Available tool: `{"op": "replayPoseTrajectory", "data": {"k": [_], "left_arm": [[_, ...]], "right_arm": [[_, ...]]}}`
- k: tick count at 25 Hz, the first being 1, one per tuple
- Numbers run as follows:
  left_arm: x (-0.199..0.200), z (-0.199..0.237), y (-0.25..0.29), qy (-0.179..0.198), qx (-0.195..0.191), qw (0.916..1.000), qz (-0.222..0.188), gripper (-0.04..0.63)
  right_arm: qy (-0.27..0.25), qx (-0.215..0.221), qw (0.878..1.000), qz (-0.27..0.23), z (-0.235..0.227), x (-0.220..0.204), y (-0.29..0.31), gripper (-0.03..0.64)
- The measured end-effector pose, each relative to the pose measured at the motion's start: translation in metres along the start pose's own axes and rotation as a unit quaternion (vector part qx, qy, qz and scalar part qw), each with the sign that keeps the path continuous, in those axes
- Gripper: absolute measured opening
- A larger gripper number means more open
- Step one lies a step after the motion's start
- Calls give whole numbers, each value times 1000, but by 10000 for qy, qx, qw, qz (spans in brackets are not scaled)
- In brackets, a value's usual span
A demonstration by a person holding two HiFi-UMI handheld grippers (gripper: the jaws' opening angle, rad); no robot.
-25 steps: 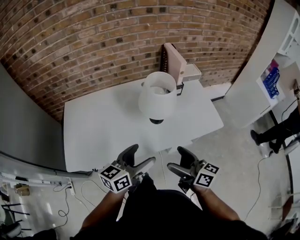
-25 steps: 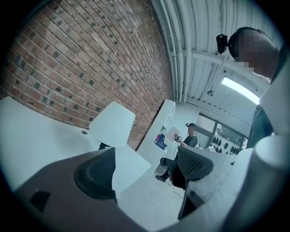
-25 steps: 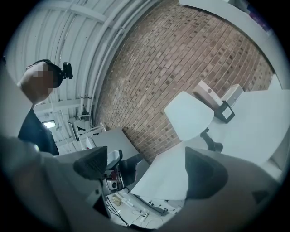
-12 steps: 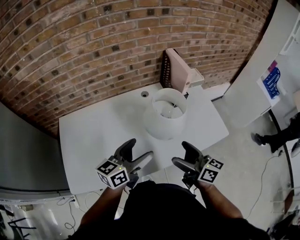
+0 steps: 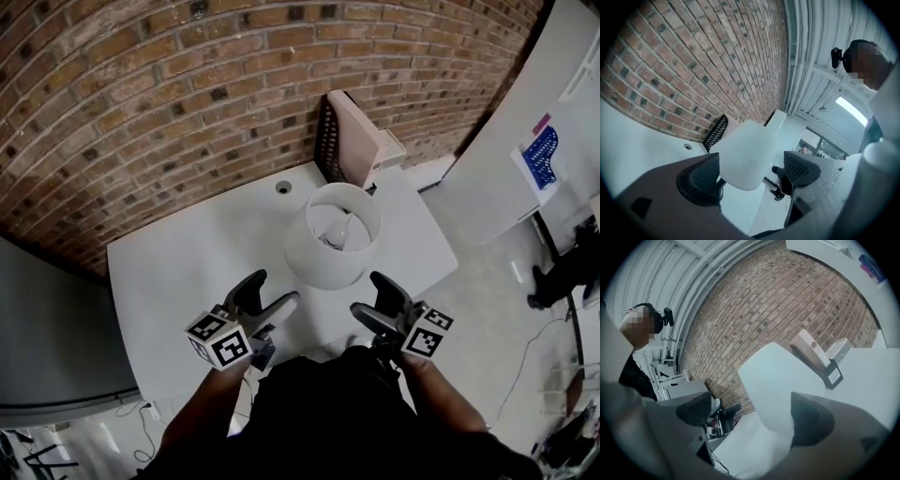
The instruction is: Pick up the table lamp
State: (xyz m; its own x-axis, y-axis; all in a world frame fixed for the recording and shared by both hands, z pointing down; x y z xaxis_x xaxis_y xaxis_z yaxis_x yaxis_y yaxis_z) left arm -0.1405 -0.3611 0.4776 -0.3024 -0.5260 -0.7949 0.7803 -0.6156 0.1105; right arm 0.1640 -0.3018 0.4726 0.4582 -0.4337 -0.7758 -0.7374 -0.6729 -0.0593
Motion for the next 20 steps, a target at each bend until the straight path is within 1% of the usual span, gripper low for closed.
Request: {"op": "replayPoseTrajectory", "data": {"k": [3,7,10,12,17,18,19,20], "left_arm": [[1,10,4,-337,60,9994,-111,431],[3,18,13,-611,235,9975,-262,432],[8,17,22,-846,334,9942,-566,433],[12,14,28,-894,390,9926,-730,431],[12,11,39,-932,685,9890,-922,433],[10,13,41,-1007,734,9875,-968,431],[8,16,42,-1164,777,9849,-1021,432],[5,19,44,-1406,791,9809,-1090,431]], "right_arm": [[-15,-1,10000,-57,-15,13,1,534],[27,68,9998,-165,-38,35,3,529],[113,183,9996,-186,-53,51,1,526],[141,251,9994,-172,-63,61,1,526],[331,456,9984,-103,-91,74,7,526],[394,503,9979,-94,-96,75,8,526],[474,551,9973,-95,-102,77,9,526],[576,601,9965,-109,-107,78,10,526]]}}
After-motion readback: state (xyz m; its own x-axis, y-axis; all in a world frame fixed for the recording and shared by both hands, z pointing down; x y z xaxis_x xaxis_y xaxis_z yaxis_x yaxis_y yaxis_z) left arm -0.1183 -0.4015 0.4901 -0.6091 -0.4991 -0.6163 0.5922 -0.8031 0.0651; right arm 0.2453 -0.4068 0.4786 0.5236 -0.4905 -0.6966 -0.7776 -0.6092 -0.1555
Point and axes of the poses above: the fingertips, and each gripper's own axes: y forward along the fingers, z to its left, x out of its top, the point moved 10 cm from there along -y, backward along the fingers, and after that the axes turned 7 degrees about x, right-handed, at the moved point
